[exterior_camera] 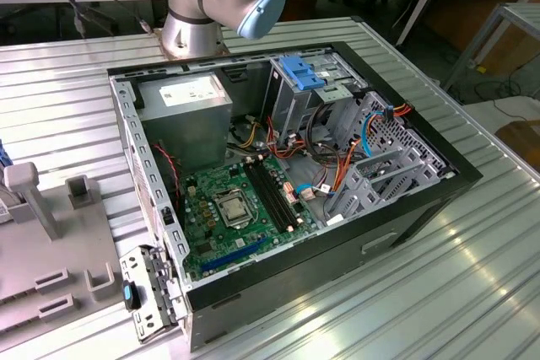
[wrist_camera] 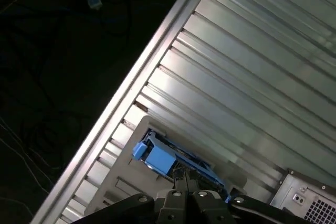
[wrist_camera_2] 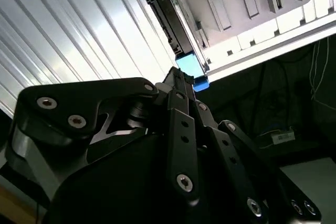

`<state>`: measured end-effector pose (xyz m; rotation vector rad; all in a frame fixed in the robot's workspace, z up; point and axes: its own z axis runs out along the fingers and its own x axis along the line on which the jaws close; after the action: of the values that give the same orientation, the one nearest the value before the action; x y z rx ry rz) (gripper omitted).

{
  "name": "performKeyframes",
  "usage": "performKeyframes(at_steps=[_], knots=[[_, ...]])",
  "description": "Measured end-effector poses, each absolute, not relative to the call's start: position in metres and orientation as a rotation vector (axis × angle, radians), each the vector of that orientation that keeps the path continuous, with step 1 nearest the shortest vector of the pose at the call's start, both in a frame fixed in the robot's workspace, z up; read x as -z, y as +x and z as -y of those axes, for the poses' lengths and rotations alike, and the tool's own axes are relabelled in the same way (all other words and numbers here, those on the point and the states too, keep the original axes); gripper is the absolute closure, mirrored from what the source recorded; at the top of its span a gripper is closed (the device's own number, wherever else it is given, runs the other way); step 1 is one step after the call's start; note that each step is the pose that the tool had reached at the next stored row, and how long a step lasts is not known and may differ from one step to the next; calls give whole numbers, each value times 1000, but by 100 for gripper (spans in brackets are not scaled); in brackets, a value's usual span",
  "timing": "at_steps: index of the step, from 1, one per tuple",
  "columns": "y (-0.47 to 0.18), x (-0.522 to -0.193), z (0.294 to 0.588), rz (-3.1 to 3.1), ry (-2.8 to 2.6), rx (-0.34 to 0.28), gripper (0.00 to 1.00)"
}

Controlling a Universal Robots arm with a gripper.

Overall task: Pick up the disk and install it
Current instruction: 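Pick up the disk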

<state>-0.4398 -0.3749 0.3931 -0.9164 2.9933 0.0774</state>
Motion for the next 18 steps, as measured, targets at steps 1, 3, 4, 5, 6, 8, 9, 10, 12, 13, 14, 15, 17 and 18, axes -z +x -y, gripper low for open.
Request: performKeyframes(at_steps=[1,3,4,5,6,8,9,10,12,13,14,15,17,18], knots=[[-440,-393,375,-2986,-943,-78,89],[-440,-393,375,-2961,-1020,-78,89],[-440,-393,375,-2954,-1042,-78,89],[-440,-393,375,-2946,-1066,-78,89],[-440,-393,375,-2931,-1109,-78,89],[-440,-393,375,-2891,-1213,-79,89],[-440,-393,375,-2881,-1239,-79,89],[-440,-393,375,-2870,-1264,-79,89],[-440,-393,375,-2839,-1336,-79,89],[-440,-393,375,-2826,-1364,-79,89],[-440,-393,375,-2809,-1401,-79,89],[-440,-393,375,-2791,-1437,-79,89],[-440,-393,375,-2769,-1482,-79,89],[-441,-393,375,-2750,-1518,-79,89]])
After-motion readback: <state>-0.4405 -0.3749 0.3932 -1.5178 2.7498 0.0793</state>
